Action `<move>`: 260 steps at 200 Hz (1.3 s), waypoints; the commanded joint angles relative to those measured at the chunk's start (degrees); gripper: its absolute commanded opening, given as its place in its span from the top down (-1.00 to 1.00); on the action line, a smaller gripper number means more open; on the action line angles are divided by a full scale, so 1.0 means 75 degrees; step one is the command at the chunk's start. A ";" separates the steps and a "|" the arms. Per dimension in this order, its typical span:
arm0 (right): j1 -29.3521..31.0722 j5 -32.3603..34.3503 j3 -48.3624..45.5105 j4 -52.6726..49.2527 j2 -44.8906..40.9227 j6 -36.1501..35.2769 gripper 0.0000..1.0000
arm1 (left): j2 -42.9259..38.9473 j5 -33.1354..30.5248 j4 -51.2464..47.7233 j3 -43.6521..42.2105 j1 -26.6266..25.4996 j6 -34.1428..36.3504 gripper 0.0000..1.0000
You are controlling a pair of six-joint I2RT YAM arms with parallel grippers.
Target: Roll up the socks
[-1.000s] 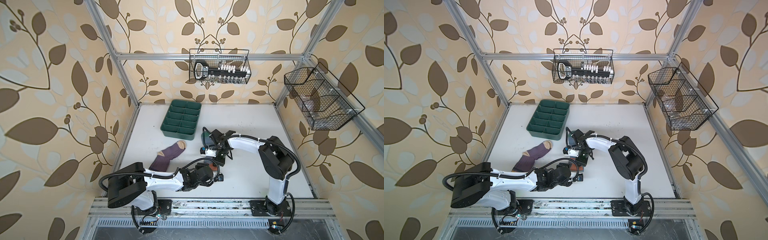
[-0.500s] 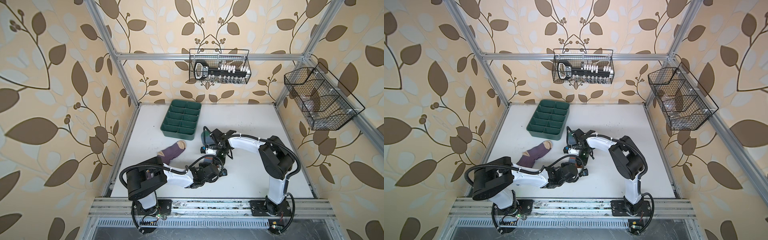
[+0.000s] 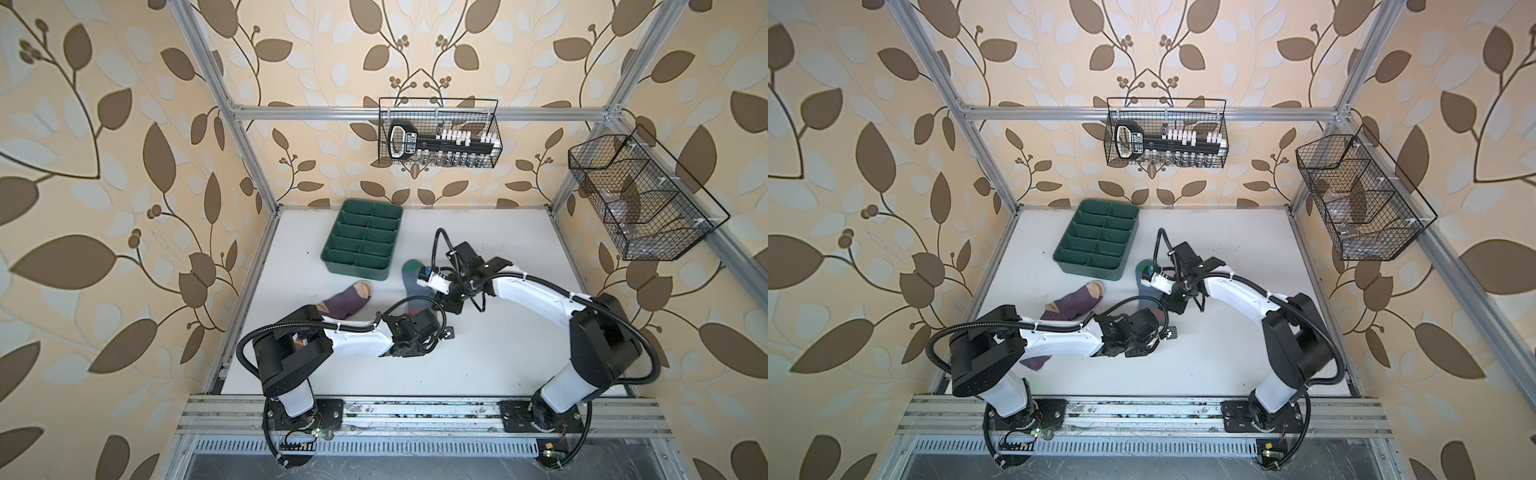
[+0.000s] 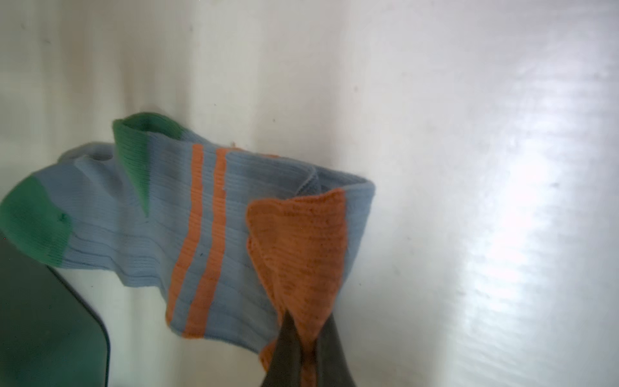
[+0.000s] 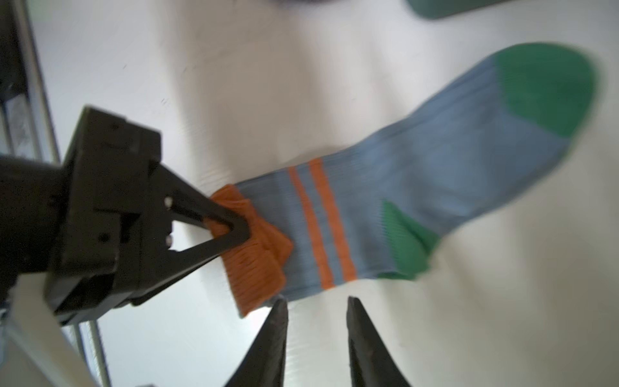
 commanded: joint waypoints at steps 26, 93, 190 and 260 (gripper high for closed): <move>-0.1311 0.2378 -0.0868 0.1929 -0.2284 0.3003 0.39 | 0.0089 0.1610 -0.1837 0.0713 0.0380 -0.0180 1.00; -0.1317 0.1465 -0.3719 0.4077 -0.7147 0.2502 0.11 | 0.0948 0.3582 -0.3354 0.1989 0.1076 -0.0545 1.00; 0.5001 0.4634 -0.4464 0.0360 -0.5513 -0.2664 0.14 | 0.1503 0.4535 -0.3662 0.2486 0.1760 -0.0835 1.00; 0.4804 0.5591 -0.4973 0.4719 -0.2321 -0.2987 0.12 | 0.1623 0.4543 -0.3611 0.2558 0.1834 -0.0973 1.00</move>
